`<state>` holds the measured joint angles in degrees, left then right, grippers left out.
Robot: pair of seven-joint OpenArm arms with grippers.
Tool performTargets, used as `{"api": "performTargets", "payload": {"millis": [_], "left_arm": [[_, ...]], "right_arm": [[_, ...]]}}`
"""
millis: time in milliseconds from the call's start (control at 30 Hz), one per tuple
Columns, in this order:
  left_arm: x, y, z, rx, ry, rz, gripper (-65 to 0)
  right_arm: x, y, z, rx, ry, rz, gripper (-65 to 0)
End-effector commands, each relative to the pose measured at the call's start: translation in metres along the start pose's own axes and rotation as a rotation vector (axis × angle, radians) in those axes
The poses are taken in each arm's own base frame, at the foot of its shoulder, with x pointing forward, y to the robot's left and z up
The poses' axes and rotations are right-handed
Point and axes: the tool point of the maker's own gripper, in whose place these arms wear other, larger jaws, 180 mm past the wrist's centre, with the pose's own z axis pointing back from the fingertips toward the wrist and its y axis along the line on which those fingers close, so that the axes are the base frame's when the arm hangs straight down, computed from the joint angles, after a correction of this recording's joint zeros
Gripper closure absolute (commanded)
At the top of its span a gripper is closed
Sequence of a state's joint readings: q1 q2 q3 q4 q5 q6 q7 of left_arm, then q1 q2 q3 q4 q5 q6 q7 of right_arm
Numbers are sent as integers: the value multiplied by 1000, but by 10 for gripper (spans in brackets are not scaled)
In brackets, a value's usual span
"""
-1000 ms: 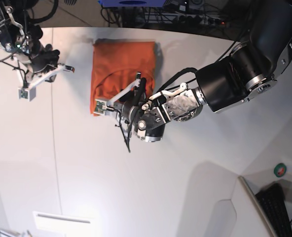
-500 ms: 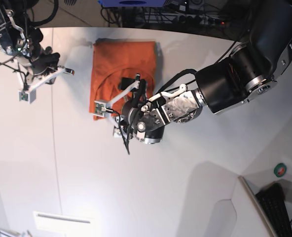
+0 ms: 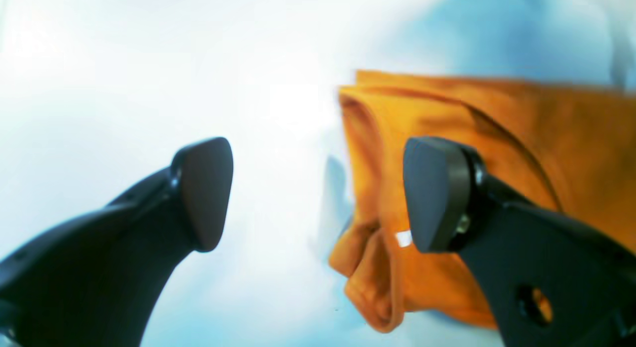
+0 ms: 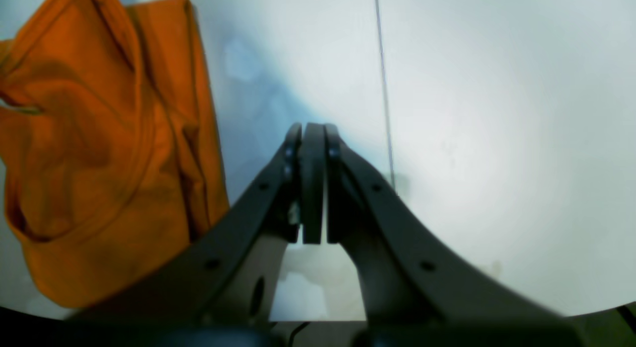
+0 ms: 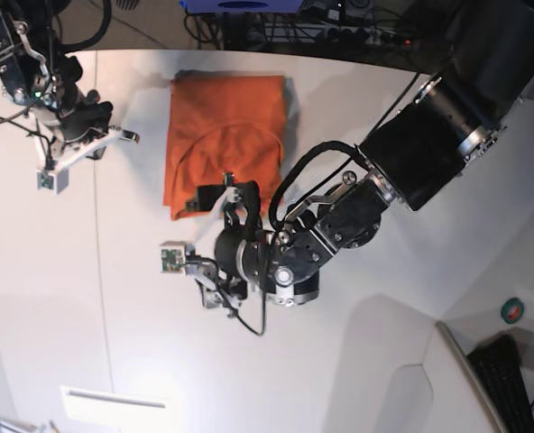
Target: Layout the t-shirt on the table in an organized manner, then fold the t-shirt properly
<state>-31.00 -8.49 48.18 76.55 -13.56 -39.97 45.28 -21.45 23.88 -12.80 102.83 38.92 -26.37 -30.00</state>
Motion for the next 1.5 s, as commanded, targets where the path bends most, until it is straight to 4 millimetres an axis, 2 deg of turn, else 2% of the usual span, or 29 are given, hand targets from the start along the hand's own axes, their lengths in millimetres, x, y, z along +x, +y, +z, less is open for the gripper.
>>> {"api": "performTargets", "payload": {"millis": [0, 100, 133, 200, 300, 400, 500, 600, 700, 800, 867, 933, 1000, 1067, 1100, 1167, 1267, 1367, 1433, 1467], "left_arm": [[9, 13, 11, 38, -46, 25, -502], [1, 18, 26, 98, -121, 157, -487], [-9, 20, 34, 126, -140, 214, -449], [-34, 16, 47, 170, -150, 318, -314], [-64, 8, 66, 243, -159, 443, 0], [-106, 7, 92, 361, -99, 527, 0], [-161, -15, 123, 480, 5, 626, 0], [-190, -45, 139, 524, -15, 731, 0], [-208, -82, 151, 556, -64, 813, 0], [-209, -133, 150, 533, -104, 878, 0], [-205, -162, 145, 509, -142, 928, 0], [-203, -187, 143, 502, -165, 975, 0], [-196, -212, 140, 497, -195, 1022, 0], [-183, -235, 136, 478, -245, 1058, 0], [-175, -249, 133, 462, -273, 1084, 0], [-173, -271, 127, 457, -308, 1136, 0], [-200, -305, 122, 520, -298, 1236, 0], [-224, -341, 122, 573, -272, 1308, 0], [-232, -368, 118, 558, -240, 1321, 0], [-235, -383, 115, 536, -213, 1324, 0]], "right_arm": [[10, -2, 3, 0, -31, 14, 0], [9, -4, 3, -4, -31, 19, 0], [10, -4, 3, -4, -33, 21, 0], [13, -3, 4, 17, -40, 55, 0], [17, 11, 8, 111, -100, 129, 0], [36, 8, 17, 160, -238, 149, 0], [51, -12, 28, 175, -354, 154, 0], [53, -36, 37, 194, -416, 168, 0], [46, -66, 41, 192, -429, 173, 0], [20, -93, 44, 168, -392, 217, 0], [-3, -104, 42, 117, -348, 379, 0], [-26, -106, 42, 78, -329, 560, 0], [-40, -105, 47, 53, -358, 656, 0], [-50, -112, 55, 26, -378, 632, 0], [-59, -115, 56, 28, -361, 612, 0], [-84, -119, 54, 44, -299, 581, 0], [-116, -133, 57, 38, -214, 541, 0], [-152, -141, 75, 37, -126, 526, 0], [-181, -140, 90, 50, -59, 513, 0], [-197, -130, 92, 76, -30, 497, 0]]}}
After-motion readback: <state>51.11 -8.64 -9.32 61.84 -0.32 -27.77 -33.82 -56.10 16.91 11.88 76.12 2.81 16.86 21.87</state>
